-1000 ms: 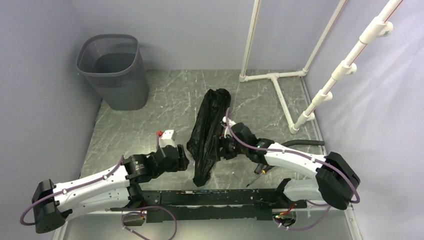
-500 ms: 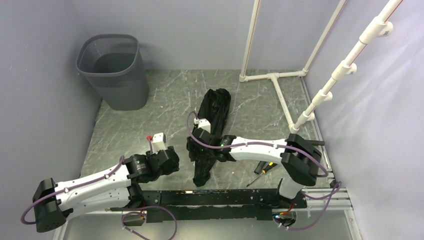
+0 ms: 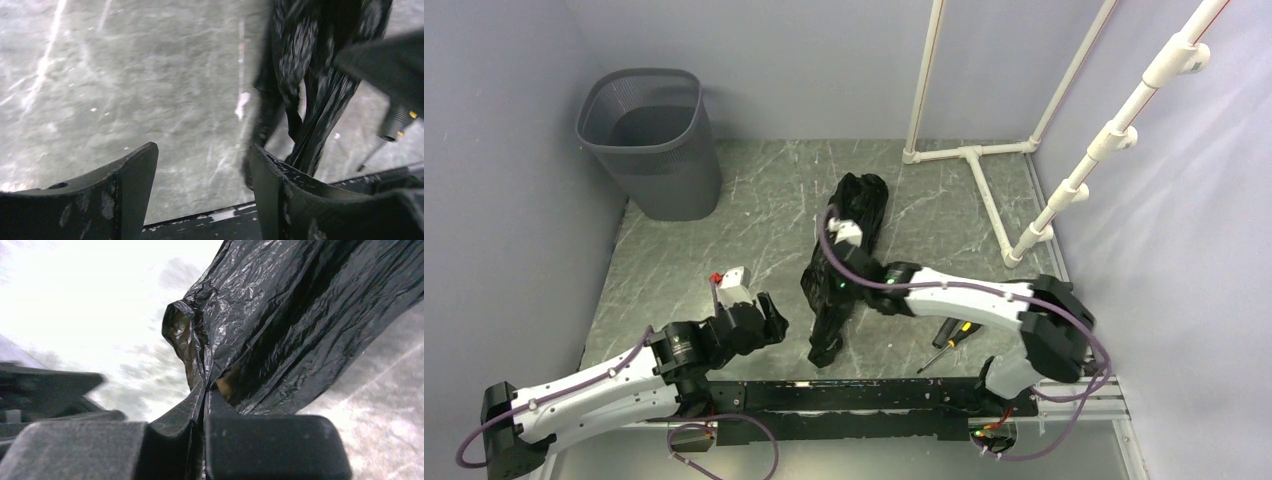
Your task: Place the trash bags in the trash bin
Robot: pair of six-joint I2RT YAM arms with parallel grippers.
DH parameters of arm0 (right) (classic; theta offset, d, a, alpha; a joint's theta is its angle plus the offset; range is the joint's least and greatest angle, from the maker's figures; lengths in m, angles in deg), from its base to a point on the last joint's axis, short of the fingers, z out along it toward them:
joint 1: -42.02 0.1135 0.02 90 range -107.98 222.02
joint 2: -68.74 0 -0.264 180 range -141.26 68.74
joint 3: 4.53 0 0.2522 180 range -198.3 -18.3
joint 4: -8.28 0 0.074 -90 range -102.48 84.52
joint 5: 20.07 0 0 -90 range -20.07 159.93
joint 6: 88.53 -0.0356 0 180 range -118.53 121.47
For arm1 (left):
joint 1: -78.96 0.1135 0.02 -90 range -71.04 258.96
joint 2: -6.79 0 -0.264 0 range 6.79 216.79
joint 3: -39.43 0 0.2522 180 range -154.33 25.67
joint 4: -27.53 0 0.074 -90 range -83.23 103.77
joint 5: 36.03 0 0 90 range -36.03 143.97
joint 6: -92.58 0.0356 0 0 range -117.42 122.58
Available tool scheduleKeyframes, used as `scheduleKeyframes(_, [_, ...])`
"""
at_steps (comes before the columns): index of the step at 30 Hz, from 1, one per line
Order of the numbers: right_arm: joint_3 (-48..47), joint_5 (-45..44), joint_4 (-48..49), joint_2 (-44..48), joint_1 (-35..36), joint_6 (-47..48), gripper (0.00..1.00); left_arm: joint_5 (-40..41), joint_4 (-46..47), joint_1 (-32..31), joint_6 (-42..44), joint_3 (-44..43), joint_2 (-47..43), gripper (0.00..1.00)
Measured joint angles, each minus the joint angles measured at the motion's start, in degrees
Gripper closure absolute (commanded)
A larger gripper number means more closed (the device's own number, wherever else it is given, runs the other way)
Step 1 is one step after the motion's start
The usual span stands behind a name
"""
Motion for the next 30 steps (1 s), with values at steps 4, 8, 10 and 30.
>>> scheduleKeyframes(4, [8.15, 9.77, 12.35, 11.13, -9.90, -1.64, 0.97, -2.89, 5.84, 0.00, 4.37, 0.31, -2.89, 0.21])
scheduleKeyframes(8, [12.90, 17.88, 20.57, 15.39, -20.02, -4.13, 0.97, -6.51, 13.05, 0.00, 9.14, 0.68, -4.83, 0.19])
scheduleKeyframes(10, [12.90, 20.02, 21.22, 15.21, -20.79, -4.17, 0.97, -8.00, 15.98, 0.00, 11.02, 0.68, -4.94, 0.18])
scheduleKeyframes(30, [26.88, 25.57, 11.41, 29.73, -26.27, 8.68, 0.91, -20.41, 27.30, 0.00, 29.35, -0.79, 21.79, 0.19])
